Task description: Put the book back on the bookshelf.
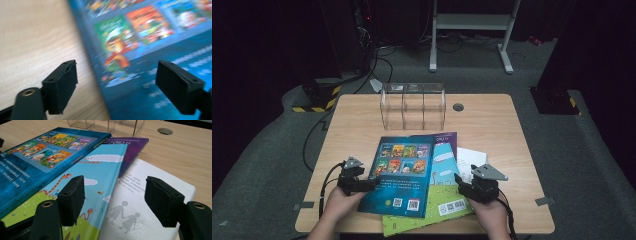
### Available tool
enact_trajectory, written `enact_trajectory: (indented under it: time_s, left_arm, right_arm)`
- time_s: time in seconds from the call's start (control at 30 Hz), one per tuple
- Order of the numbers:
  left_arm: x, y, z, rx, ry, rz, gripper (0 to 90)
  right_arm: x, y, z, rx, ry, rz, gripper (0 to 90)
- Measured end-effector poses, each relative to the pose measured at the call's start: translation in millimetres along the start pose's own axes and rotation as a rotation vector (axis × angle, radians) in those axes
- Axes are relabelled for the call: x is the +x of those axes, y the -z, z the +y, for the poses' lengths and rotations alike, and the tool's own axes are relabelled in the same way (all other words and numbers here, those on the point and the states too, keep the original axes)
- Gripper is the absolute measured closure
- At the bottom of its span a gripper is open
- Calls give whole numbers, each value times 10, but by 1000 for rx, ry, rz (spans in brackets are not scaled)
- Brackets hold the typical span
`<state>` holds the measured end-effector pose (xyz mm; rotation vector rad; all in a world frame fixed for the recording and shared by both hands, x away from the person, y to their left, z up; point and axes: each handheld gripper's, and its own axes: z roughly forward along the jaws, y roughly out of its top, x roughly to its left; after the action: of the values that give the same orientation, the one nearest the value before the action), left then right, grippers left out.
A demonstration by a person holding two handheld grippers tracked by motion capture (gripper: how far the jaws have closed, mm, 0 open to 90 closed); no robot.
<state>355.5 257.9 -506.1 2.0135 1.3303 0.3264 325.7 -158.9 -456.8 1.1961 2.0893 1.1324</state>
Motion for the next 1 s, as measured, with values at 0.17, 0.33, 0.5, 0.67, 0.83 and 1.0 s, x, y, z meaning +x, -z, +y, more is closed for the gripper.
enact_trajectory:
  time_s: [0.17,0.33,0.5,0.67,0.83,1.0]
  left_arm:
    - [80,-56,-40,-3,88,-59,120]
    - [45,-55,-59,6,84,-136,150]
    - [-22,-51,-52,11,50,-128,165]
    - [-106,-11,-36,-4,-2,-80,187]
    - [-132,-19,-40,-2,-2,-77,187]
    - [-233,-34,-28,-6,-24,-89,187]
  right_arm:
    - [15,-6,2,0,6,3,326]
    - [31,-11,8,4,8,3,326]
    - [51,-30,8,6,11,5,326]
    - [59,-41,12,8,17,7,326]
    - [93,-64,11,13,18,14,327]
    - [97,-64,16,10,20,15,327]
